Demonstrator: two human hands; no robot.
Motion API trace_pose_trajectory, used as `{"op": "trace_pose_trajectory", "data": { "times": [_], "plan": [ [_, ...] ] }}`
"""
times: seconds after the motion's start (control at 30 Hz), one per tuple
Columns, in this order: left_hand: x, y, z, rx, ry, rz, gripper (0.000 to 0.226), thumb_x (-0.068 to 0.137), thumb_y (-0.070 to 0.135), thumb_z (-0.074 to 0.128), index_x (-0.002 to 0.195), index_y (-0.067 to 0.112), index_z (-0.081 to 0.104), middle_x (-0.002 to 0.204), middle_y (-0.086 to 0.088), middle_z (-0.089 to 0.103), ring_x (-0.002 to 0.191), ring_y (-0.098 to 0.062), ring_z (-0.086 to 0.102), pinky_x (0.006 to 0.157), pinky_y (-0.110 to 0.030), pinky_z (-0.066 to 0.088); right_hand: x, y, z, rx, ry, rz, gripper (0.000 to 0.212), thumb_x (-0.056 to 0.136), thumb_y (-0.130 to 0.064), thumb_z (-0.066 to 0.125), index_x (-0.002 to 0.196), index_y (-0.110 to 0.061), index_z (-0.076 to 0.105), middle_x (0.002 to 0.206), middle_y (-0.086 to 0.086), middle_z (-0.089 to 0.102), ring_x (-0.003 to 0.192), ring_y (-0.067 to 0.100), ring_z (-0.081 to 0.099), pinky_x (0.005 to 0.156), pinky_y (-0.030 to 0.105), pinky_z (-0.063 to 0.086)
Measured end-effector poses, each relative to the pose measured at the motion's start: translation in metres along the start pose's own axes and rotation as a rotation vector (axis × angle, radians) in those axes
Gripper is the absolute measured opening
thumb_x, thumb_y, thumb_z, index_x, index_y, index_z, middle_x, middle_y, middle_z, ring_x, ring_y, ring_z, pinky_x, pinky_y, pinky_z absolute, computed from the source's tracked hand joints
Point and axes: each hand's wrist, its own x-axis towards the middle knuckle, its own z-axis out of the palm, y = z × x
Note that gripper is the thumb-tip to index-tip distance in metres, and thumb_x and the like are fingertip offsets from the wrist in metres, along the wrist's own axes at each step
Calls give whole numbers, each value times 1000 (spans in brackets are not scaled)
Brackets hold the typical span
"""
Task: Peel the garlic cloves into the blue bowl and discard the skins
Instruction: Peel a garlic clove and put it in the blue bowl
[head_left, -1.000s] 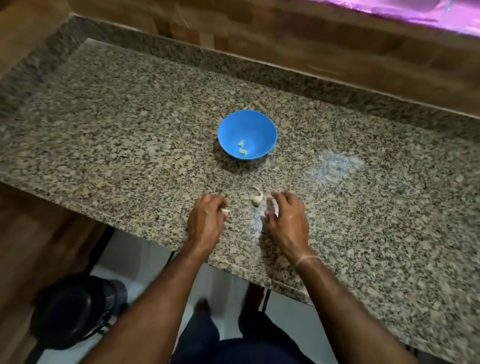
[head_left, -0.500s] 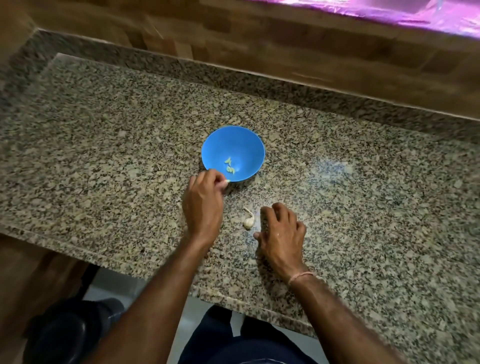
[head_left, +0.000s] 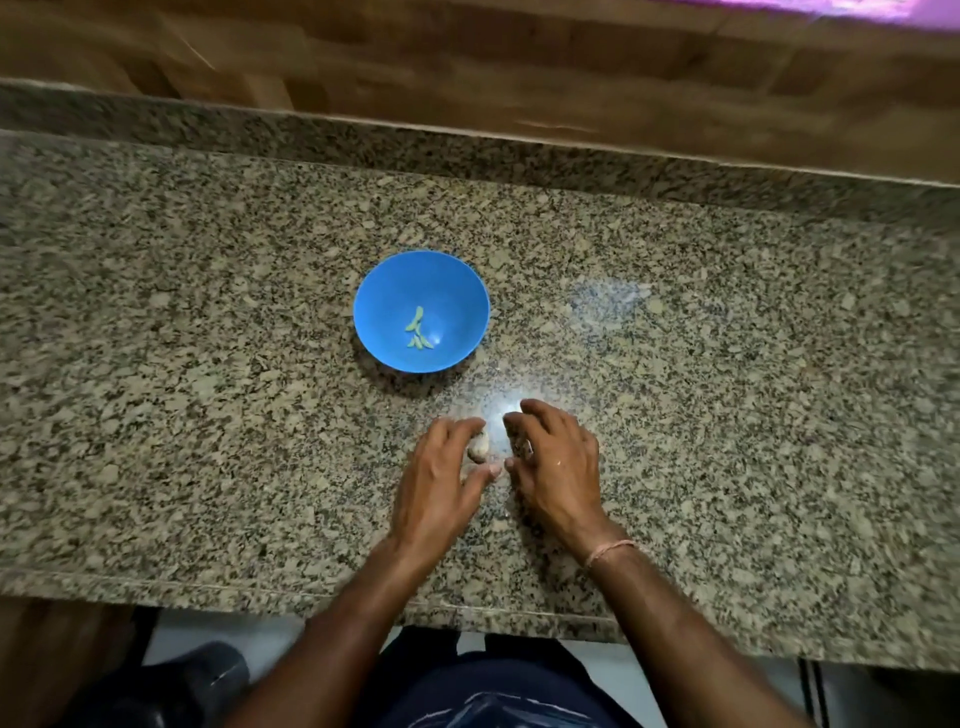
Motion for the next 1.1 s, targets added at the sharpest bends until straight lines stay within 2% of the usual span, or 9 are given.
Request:
{"op": "trace_pose_trajectory", "data": {
  "times": [0.1,0.2,0.33,0.53,0.63,0.7,0.8,0.97,1.1],
  "plan": [
    [6,-6,8,-21,29,0,31,98,21,70,128,25,64,117,9,56,97,-10,60,76,-39,60,-3,6,3,15,3,-11,54,89,-21,79,139,-29,59,157,-5,47,143,19,42,118,49,31],
    [12,-7,7,-266,17,-126,24,100,17,68,122,26,71,115,13,64,96,-3,65,83,-33,61,-5,11,5,103,14,-17,51,90,-23,79,137,-31,63,154,-6,51,142,16,44,117,51,36],
    [13,5,-8,-897,-154,-398,23,99,19,66,121,20,74,110,3,78,98,-15,69,85,-32,57,-6,4,-9,583,57,68,36,95,-15,74,129,-28,71,136,-10,64,127,9,59,107,44,52],
    [5,34,-9,-1067,-107,-408,37,91,14,73,128,12,70,127,-5,74,119,-24,70,101,-40,56,-16,-12,-38,995,25,97,19,96,-9,73,113,-16,77,115,-3,75,112,17,71,97,46,60],
    [3,51,-4,-1146,-45,-403,32,88,13,75,119,8,71,121,-9,75,118,-26,70,102,-40,56,-22,-10,-48,936,68,84,15,93,-20,78,107,-26,77,112,-10,74,112,16,67,93,45,59],
    [1,60,1,-1180,-14,-379,29,85,15,77,113,9,73,120,-12,75,118,-25,69,99,-37,56,-24,-6,-54,797,138,29,15,91,-25,80,102,-34,76,107,-18,71,111,13,62,89,36,53],
    [-1,69,6,-1202,21,-332,28,81,19,80,109,12,76,122,-17,73,119,-28,68,97,-34,55,-27,-3,-61,821,187,-30,13,89,-13,81,96,-23,76,99,-14,72,98,13,67,80,25,53],
    [-6,79,11,-1268,25,-352,33,85,12,71,117,4,73,115,-11,76,92,-10,71,80,-20,58,-30,8,-64,843,188,-57,8,91,-11,80,98,-12,75,97,-5,73,94,13,71,78,34,61],
    [-10,83,12,-1266,31,-346,34,78,22,81,109,9,77,112,-12,75,96,-13,70,80,-22,59,-34,9,-68,827,173,-128,8,93,-13,78,100,-12,74,101,-5,71,97,13,70,80,32,60]
  ]
}}
